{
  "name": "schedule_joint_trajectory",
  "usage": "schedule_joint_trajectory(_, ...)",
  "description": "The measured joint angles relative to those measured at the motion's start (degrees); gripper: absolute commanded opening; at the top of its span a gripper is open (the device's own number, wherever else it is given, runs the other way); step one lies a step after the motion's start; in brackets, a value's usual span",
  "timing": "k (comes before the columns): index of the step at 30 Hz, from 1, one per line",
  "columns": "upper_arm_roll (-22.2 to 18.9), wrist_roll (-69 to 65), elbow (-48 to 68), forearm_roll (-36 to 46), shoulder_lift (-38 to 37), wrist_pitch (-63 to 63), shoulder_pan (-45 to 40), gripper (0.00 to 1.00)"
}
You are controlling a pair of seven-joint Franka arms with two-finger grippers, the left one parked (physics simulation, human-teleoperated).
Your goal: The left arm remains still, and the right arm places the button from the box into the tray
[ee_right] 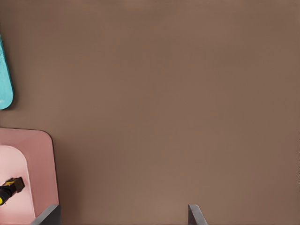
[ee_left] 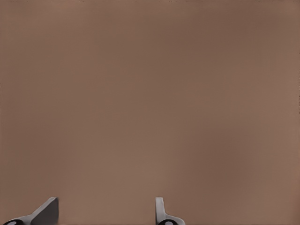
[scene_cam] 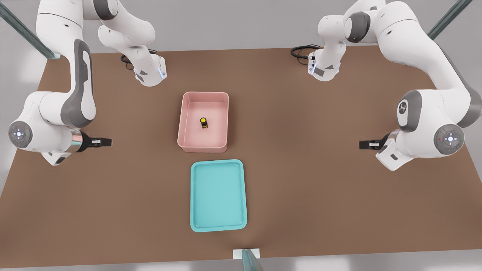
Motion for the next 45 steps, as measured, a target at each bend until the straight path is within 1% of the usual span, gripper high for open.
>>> schedule_joint_trajectory(2,0.1,-0.3,-0.1,0.2,0.0,2.0,0.8,1.00)
schedule_joint_trajectory(3,0.4,0.3,-0.1,0.3,0.0,2.8,3.4,1.00)
schedule_joint_trajectory(6,1.3,4.6,2.2,0.9,2.2,4.7,18.5,1.00)
schedule_joint_trajectory(8,1.6,8.3,1.5,1.6,3.0,6.6,24.4,1.00)
schedule_joint_trajectory(9,1.7,10.3,-1.9,2.0,2.0,8.4,26.3,1.00)
schedule_joint_trajectory(13,2.2,19.1,-20.3,2.8,-6.2,17.7,34.5,1.00)
schedule_joint_trajectory(15,2.4,23.4,-26.2,3.0,-7.2,22.8,38.6,1.00)
schedule_joint_trajectory(17,2.6,27.5,-28.9,3.1,-6.8,27.2,41.4,1.00)
schedule_joint_trajectory(19,3.7,31.5,-30.7,3.1,-5.1,31.4,42.2,1.00)
schedule_joint_trajectory(23,4.3,39.3,-33.9,3.2,-1.4,39.7,43.7,1.00)
schedule_joint_trajectory(30,4.4,49.6,-39.9,3.1,-0.2,50.1,44.7,1.00)
schedule_joint_trajectory(37,4.4,56.5,-43.6,3.0,1.0,57.1,44.9,1.00)
schedule_joint_trajectory(45,4.4,61.7,-45.2,3.0,1.1,59.9,46.1,1.00)
